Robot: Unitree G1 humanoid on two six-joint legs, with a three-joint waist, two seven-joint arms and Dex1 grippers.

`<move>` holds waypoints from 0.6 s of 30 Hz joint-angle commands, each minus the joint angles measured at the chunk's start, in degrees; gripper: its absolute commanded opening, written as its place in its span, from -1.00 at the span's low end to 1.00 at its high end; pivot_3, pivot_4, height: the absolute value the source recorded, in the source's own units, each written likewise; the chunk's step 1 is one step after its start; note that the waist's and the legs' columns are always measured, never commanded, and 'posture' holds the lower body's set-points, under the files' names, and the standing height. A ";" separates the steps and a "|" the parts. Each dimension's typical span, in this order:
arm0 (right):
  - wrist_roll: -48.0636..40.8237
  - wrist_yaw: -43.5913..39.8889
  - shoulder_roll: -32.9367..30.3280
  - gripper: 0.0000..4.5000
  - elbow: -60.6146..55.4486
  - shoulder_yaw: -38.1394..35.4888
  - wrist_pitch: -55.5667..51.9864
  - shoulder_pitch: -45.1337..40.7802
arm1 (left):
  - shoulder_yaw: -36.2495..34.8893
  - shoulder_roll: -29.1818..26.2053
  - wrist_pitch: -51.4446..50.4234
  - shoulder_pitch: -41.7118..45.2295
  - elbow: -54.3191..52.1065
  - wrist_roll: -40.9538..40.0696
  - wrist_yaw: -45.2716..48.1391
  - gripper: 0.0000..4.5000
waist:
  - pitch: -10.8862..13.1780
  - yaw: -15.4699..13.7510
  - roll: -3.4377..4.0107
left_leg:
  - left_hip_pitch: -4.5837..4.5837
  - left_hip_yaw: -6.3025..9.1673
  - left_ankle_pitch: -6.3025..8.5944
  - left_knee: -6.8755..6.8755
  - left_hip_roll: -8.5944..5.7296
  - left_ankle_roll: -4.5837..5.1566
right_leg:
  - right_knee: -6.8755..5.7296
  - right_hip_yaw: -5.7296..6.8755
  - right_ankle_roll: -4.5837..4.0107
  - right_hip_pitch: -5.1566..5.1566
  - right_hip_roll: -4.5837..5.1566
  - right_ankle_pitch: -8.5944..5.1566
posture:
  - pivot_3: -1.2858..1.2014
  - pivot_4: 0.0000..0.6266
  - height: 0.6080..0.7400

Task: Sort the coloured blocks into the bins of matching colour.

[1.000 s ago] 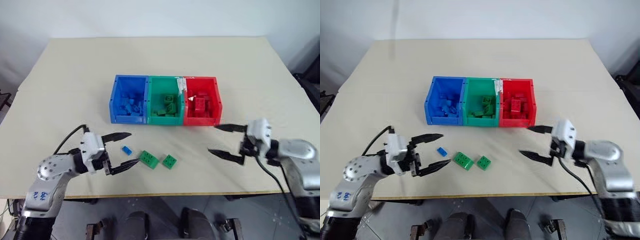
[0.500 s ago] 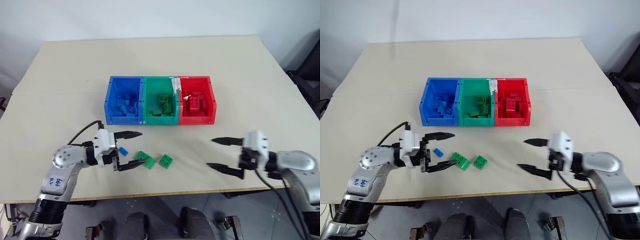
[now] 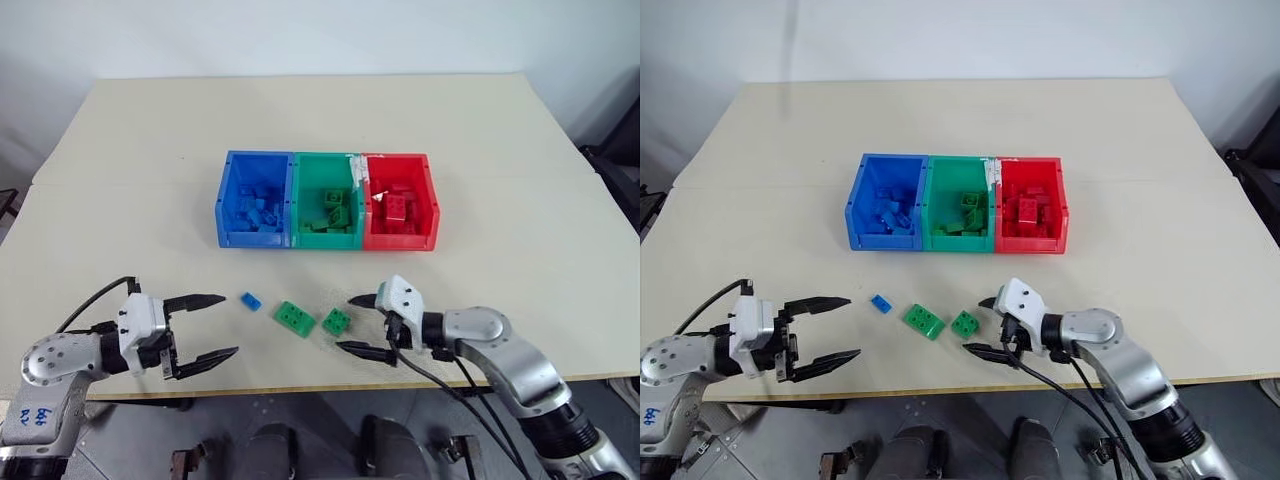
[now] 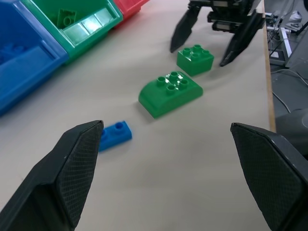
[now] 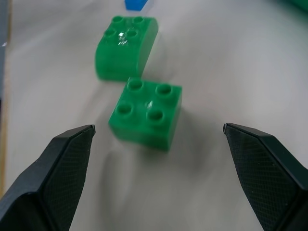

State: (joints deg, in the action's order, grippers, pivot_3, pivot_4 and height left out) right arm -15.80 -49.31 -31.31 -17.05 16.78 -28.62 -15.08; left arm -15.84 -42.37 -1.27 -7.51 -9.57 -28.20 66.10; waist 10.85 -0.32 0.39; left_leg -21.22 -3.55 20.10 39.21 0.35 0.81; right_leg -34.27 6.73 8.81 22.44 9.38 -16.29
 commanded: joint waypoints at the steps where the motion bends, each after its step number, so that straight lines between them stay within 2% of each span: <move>1: 0.84 0.57 1.59 0.99 0.33 1.30 0.58 -0.54 | -2.27 -0.63 -0.34 -1.12 -2.36 -1.49 -0.35 1.00 | -0.01 0.21 -0.01 | 0.00 0.00 0.00 0.00 0.00 0.00 | -0.02 0.00 -0.01 0.00 0.00 0.00 | 0.03 -0.52 1.00; 6: 2.14 1.72 3.33 0.99 0.82 1.98 -0.32 -1.10 | -2.39 0.00 -1.65 -0.98 -3.56 -2.05 -1.69 1.00 | -0.02 0.47 -0.03 | 0.00 0.01 0.00 0.00 0.01 0.00 | -0.04 -0.01 -0.01 0.02 0.00 -0.01 | 0.03 -0.52 1.00; 7: 2.48 2.17 3.57 0.91 1.13 1.98 -0.39 -1.13 | -2.33 0.03 -1.85 -0.93 -3.76 -2.21 -1.85 1.00 | -0.02 0.48 -0.03 | 0.00 0.01 0.00 0.00 0.01 0.00 | -0.04 -0.01 -0.01 0.02 0.00 -0.01 | 0.03 -0.52 1.00; 10: 2.75 2.00 3.68 0.58 1.61 2.02 -0.37 -1.71 | -2.15 0.05 -2.24 -0.62 -4.10 -2.45 -2.23 1.00 | -0.03 0.49 -0.04 | 0.00 0.00 0.00 0.00 0.01 0.00 | -0.05 -0.02 -0.02 0.02 0.00 -0.01 | 0.03 -0.52 1.00; 16: 1.10 -0.84 2.56 -0.35 1.80 -0.67 2.03 -2.97 | -2.38 0.87 -2.71 -0.50 -4.60 -2.62 -3.74 1.00 | -0.03 0.46 -0.04 | -0.01 0.00 0.01 0.00 0.00 0.01 | -0.04 -0.02 -0.02 0.03 0.00 -0.01 | 0.03 -0.52 1.00; 18: -1.31 -0.75 3.47 -0.35 2.11 -3.80 1.27 -5.15 | -3.35 2.00 -3.09 -0.53 -4.89 -3.10 -5.52 1.00 | -0.02 0.48 -0.04 | -0.01 -0.01 0.01 0.00 0.00 0.01 | -0.04 -0.02 -0.02 0.03 0.00 -0.01 | 0.03 -0.52 1.00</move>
State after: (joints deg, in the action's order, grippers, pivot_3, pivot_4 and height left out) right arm -14.29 -49.61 -28.37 -13.74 16.65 -27.68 -18.20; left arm -17.06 -40.95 -4.32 -7.86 -12.71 -29.44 61.97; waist 10.83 0.15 0.34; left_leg -21.23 -3.56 20.11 39.21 0.35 0.82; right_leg -34.31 6.70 8.79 22.47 9.38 -16.30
